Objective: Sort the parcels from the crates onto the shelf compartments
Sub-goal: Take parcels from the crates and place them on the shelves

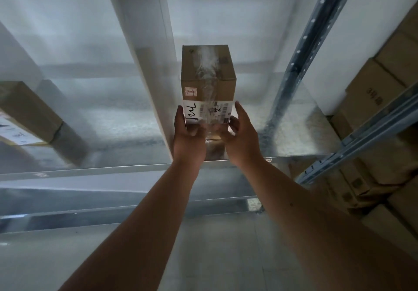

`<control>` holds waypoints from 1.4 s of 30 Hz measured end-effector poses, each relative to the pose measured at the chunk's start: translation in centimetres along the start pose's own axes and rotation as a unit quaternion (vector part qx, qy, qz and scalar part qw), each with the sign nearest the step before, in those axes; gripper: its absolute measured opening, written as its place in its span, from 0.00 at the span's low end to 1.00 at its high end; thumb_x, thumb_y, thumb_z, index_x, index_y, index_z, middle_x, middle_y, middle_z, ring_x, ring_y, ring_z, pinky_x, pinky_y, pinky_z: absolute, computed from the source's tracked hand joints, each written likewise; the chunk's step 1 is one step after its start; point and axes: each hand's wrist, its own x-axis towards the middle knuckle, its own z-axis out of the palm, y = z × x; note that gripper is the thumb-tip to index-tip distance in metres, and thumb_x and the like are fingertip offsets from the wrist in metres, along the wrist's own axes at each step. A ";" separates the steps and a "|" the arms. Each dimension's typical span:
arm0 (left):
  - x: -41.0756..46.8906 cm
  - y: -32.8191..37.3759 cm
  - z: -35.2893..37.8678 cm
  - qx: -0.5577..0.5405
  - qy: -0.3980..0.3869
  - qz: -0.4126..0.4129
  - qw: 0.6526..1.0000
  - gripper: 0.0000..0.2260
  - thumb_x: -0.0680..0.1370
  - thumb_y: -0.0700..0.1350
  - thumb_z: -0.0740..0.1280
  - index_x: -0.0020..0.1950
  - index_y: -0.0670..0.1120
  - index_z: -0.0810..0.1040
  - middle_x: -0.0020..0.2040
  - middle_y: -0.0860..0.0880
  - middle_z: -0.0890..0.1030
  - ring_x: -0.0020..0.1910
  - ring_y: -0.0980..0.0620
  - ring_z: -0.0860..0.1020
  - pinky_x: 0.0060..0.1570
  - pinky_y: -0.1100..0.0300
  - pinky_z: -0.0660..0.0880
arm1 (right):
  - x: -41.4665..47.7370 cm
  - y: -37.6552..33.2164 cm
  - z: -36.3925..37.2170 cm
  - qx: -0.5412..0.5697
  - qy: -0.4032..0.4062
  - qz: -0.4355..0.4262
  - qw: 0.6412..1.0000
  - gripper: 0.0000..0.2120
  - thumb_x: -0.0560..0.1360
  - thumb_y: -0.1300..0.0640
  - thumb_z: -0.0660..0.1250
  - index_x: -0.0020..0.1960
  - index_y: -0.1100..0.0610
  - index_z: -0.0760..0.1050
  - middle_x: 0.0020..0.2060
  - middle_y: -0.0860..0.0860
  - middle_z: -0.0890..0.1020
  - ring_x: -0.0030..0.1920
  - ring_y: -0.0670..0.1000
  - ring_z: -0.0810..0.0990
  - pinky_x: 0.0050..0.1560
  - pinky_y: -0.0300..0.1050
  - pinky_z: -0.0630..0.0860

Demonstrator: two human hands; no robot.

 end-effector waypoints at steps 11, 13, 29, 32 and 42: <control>-14.1 0.2 -4.8 -0.107 0.012 -0.063 0.992 0.14 0.83 0.40 0.70 0.67 0.51 0.82 0.58 0.57 0.86 0.59 0.58 0.83 0.62 0.58 0.78 | -13.2 -1.3 -3.1 0.103 -0.063 0.103 0.987 0.18 0.82 0.59 0.72 0.71 0.55 0.78 0.65 0.53 0.85 0.65 0.48 0.83 0.73 0.54 0.76; -16.9 0.9 -6.5 -0.121 0.017 -0.083 0.989 0.12 0.84 0.40 0.69 0.65 0.51 0.83 0.56 0.57 0.87 0.59 0.57 0.84 0.66 0.56 0.78 | -15.5 -2.6 -3.1 0.134 -0.083 0.118 0.981 0.15 0.82 0.57 0.72 0.68 0.51 0.80 0.62 0.50 0.86 0.63 0.46 0.84 0.71 0.55 0.78; -32.8 5.6 -27.6 -0.200 0.256 -0.101 0.940 0.11 0.83 0.36 0.66 0.64 0.46 0.82 0.62 0.47 0.85 0.65 0.45 0.83 0.71 0.38 0.74 | -32.9 -14.5 8.4 0.201 -0.319 0.117 0.919 0.12 0.84 0.64 0.67 0.64 0.52 0.80 0.58 0.50 0.88 0.60 0.49 0.86 0.67 0.54 0.81; -34.0 6.4 -32.8 -0.208 0.303 -0.091 0.926 0.11 0.81 0.39 0.70 0.62 0.49 0.83 0.61 0.49 0.85 0.65 0.45 0.82 0.71 0.39 0.75 | -34.8 -17.3 13.4 0.181 -0.365 0.101 0.908 0.11 0.84 0.60 0.68 0.62 0.47 0.80 0.59 0.47 0.87 0.62 0.48 0.85 0.67 0.55 0.81; -36.5 6.8 -53.7 -0.207 0.418 -0.053 0.883 0.10 0.84 0.39 0.66 0.62 0.49 0.82 0.60 0.51 0.85 0.65 0.46 0.82 0.71 0.40 0.75 | -45.9 -25.6 31.6 0.168 -0.506 0.065 0.843 0.12 0.83 0.61 0.70 0.64 0.49 0.81 0.61 0.50 0.87 0.63 0.51 0.85 0.68 0.60 0.80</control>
